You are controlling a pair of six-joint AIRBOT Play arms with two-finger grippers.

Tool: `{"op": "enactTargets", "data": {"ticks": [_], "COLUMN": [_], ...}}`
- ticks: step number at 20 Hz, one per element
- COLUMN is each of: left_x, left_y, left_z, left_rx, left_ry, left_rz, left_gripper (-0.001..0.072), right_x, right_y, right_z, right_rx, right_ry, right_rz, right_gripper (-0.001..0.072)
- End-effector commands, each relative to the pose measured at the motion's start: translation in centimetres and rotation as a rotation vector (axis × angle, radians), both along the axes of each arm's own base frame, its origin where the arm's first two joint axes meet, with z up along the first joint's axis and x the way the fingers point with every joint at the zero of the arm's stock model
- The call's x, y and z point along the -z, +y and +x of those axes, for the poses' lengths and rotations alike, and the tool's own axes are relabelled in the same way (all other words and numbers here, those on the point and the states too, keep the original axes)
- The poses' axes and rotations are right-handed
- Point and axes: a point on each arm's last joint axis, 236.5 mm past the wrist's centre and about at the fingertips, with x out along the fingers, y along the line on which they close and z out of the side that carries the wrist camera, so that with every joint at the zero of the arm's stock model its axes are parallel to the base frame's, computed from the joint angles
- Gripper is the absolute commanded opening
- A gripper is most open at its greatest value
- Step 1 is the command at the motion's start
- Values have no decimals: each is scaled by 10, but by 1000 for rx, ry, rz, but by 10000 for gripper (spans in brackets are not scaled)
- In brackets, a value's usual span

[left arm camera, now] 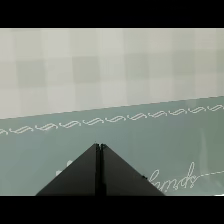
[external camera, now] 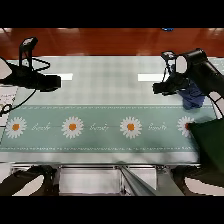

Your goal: Fold the shirts.

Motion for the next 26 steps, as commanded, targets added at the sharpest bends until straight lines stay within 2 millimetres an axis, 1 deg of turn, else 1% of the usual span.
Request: {"op": "enactTargets", "data": {"ticks": [1,2,3,5,6,7,8,9,10,11,12,13,14,15,16,17,18,19,20,21,22,24,26], "left_x": [0,-2,-10,-29,-41,-58,-72,-83,-88,-85,-79,-70,-55,-39,-20,-1,19,36,51,62,70,75,72], "left_y": [0,0,-1,-1,0,3,6,7,8,10,12,17,25,35,47,57,68,75,79,79,77,67,61], "left_z": [0,5,18,45,59,77,91,103,113,117,116,111,102,90,76,64,52,43,35,30,26,30,42], "left_rx": [1,-4,-16,-44,-60,-85,-107,-134,-169,-176,-179,-183,-189,-197,-190,-163,-164,-176,-189,-191,-190,-211,-237], "left_ry": [0,-23,-83,-219,-296,-394,-475,-539,-575,-577,-553,-510,-436,-353,-265,-205,-144,-99,-62,-41,-29,-45,-82], "left_rz": [0,-3,-12,-32,-43,-56,-69,-89,-117,-117,-111,-102,-85,-66,-28,22,59,70,69,70,63,5,-45], "left_gripper": [20,19,20,20,20,22,111,414,509,509,508,508,507,507,507,507,507,507,507,507,507,507,507], "right_x": [-1,-2,-3,-11,-15,-22,-30,-37,-45,-52,-60,-70,-78,-78,-72,-61,-48,-36,-23,-11,2,28,47], "right_y": [3,3,4,14,18,20,22,25,25,20,4,-29,-67,-107,-141,-174,-201,-219,-236,-246,-250,-241,-237], "right_z": [7,8,13,41,52,66,79,91,101,110,118,123,123,118,110,102,96,93,90,89,91,100,114], "right_rx": [-5,-6,-8,-26,-34,-49,-62,-74,-89,-118,-152,-144,-74,10,104,214,320,412,501,552,551,527,553], "right_ry": [-31,-36,-54,-177,-230,-293,-359,-416,-471,-517,-556,-572,-569,-545,-512,-480,-462,-455,-448,-438,-424,-400,-411], "right_rz": [10,11,16,53,68,73,74,82,77,37,-58,-190,-285,-334,-328,-286,-219,-141,-61,1,48,132,170], "right_gripper": [22,22,22,22,22,23,23,38,216,414,420,420,420,419,416,415,408,408,408,408,408,408,408]}}
